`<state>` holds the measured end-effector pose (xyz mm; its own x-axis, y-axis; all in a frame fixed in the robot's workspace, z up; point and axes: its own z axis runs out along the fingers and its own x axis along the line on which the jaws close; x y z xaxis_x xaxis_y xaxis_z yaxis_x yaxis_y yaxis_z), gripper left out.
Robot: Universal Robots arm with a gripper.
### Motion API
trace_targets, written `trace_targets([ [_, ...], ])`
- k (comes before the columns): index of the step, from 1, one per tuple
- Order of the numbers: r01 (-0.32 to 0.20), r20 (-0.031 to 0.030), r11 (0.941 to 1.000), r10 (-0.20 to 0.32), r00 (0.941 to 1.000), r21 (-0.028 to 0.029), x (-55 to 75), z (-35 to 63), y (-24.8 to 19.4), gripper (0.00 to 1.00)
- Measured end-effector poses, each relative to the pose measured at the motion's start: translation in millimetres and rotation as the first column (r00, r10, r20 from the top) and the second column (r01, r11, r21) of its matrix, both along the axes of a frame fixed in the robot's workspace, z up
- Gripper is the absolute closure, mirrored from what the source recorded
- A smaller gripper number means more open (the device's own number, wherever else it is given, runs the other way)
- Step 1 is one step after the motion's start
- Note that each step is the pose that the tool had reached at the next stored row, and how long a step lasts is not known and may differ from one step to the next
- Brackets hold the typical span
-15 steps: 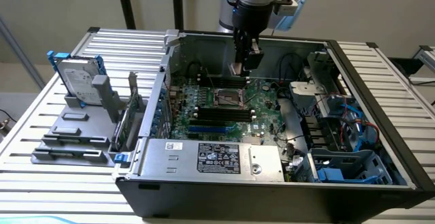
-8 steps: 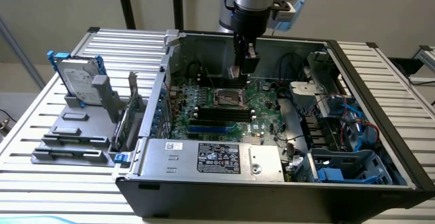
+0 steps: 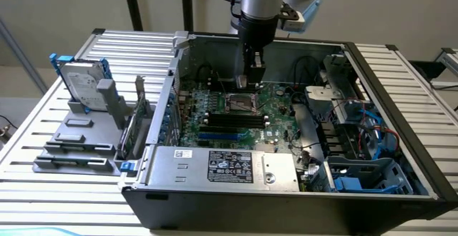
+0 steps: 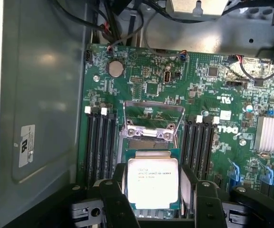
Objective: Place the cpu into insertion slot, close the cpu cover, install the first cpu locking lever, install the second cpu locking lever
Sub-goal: 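Place the cpu into insertion slot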
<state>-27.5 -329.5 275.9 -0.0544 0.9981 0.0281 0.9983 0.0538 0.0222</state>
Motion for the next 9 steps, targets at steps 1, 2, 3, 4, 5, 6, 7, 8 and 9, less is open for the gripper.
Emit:
trace_targets([
  [1,0.005,0.0,1.0,-0.005,1.0,-0.0021,-1.7,-1.8,0.4,0.45],
  [2,0.009,0.0,0.9999,-0.009,1.0,-0.0045,-3.5,-3.6,0.8,0.45],
  [3,0.014,0.0,0.9999,-0.014,0.9999,-0.0064,-5.1,-5.4,1.2,0.45],
  [4,0.019,0.0,0.9998,-0.019,0.9998,-0.0079,-6.8,-7.2,1.6,0.45],
  [5,0.024,0.0001,0.9997,-0.024,0.9997,-0.009,-8.7,-9.0,1.6,0.45],
  [6,0.028,0.0006,0.9996,-0.028,0.9996,-0.0095,-10.3,-10.8,1.6,0.45],
  [7,0.031,0.0025,0.9995,-0.031,0.9995,-0.0095,-10.8,-12.5,1.6,0.45],
  [8,0.034,0.0048,0.9994,-0.034,0.9994,-0.0094,-10.8,-14.2,1.6,0.45],
  [9,0.037,0.0067,0.9993,-0.036,0.9993,-0.0094,-10.8,-15.7,1.6,0.45],
])
